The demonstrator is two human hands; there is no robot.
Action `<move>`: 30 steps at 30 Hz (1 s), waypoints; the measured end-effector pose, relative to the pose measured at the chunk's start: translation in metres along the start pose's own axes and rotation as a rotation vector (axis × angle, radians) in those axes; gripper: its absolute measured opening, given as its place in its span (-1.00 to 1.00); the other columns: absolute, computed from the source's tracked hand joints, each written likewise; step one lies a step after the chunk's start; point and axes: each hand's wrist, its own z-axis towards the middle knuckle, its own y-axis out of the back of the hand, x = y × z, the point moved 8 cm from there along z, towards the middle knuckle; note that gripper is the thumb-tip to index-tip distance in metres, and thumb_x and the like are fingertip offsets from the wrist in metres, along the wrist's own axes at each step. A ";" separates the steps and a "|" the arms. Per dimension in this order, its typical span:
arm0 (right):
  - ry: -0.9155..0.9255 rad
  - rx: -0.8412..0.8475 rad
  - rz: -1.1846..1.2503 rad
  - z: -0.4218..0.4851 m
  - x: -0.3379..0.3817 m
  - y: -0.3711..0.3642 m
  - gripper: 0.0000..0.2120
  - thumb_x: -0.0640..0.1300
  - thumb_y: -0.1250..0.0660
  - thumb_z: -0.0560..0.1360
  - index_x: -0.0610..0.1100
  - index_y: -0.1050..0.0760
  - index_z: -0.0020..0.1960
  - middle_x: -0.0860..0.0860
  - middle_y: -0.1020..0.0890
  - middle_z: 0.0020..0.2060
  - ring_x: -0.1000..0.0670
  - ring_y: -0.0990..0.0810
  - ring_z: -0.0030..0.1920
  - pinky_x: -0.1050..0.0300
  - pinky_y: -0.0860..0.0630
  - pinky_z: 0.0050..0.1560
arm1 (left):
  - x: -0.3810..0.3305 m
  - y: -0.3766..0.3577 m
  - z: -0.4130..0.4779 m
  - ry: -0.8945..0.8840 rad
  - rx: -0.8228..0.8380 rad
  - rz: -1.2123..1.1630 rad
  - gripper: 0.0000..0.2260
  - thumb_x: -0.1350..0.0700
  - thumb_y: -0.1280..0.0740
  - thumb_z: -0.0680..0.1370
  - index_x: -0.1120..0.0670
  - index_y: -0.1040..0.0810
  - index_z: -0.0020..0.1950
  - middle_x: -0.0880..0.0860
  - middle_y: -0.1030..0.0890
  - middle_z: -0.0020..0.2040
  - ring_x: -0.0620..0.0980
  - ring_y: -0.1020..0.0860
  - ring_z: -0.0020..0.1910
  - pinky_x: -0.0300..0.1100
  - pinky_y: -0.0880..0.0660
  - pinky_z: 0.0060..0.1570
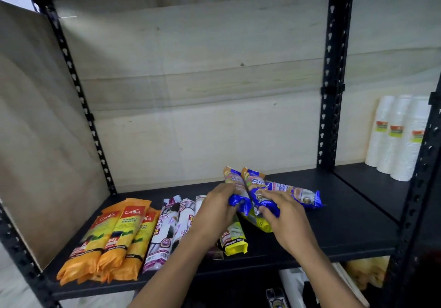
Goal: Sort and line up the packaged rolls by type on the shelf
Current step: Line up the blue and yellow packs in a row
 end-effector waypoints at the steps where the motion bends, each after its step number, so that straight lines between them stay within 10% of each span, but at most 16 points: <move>1: 0.019 -0.010 0.027 -0.003 0.008 -0.002 -0.62 -0.04 -0.45 0.53 0.05 -0.56 0.34 0.14 -0.56 0.28 0.12 -0.47 0.28 0.27 -0.37 0.25 | 0.006 0.012 -0.007 0.003 -0.023 0.007 -0.70 0.27 -0.45 0.45 0.08 -0.59 0.16 -0.03 -0.61 0.14 -0.08 -0.54 0.10 -0.25 -0.49 0.05; 12: 0.148 0.079 0.168 -0.027 0.081 -0.058 -0.65 -0.07 -0.48 0.50 0.03 -0.62 0.27 0.17 -0.57 0.19 0.26 -0.46 0.16 0.52 -0.31 0.21 | 0.056 0.076 -0.091 0.110 -0.054 0.128 -0.70 0.31 -0.54 0.40 0.06 -0.61 0.06 -0.03 -0.54 0.28 -0.10 -0.46 0.22 -0.68 -0.22 0.06; 16: 0.144 0.125 0.156 -0.032 0.092 -0.077 -0.64 -0.01 -0.47 0.50 0.05 -0.60 0.29 0.15 -0.57 0.18 0.18 -0.51 0.17 0.29 -0.47 0.21 | 0.065 0.083 -0.106 0.128 -0.058 0.130 -0.68 0.30 -0.56 0.37 0.03 -0.60 0.02 -0.01 -0.55 0.26 -0.08 -0.48 0.20 -0.67 -0.24 0.05; 25: 0.115 0.206 0.088 -0.041 0.101 -0.100 -0.61 0.01 -0.43 0.54 0.05 -0.55 0.35 0.14 -0.49 0.26 0.20 -0.43 0.23 0.65 -0.19 0.06 | 0.080 0.081 -0.119 0.192 -0.048 0.138 -0.67 0.23 -0.54 0.42 -0.08 -0.54 0.04 -0.12 -0.47 0.30 -0.18 -0.40 0.27 -0.55 -0.37 0.03; 30: 0.137 0.222 0.064 -0.044 0.102 -0.104 -0.55 0.06 -0.41 0.54 0.10 -0.47 0.41 0.14 -0.48 0.34 0.16 -0.42 0.31 0.42 -0.34 0.19 | 0.083 0.077 -0.123 0.276 -0.071 0.112 -0.64 0.22 -0.47 0.48 0.00 -0.48 0.22 -0.09 -0.41 0.34 -0.23 -0.35 0.25 -0.62 -0.32 0.02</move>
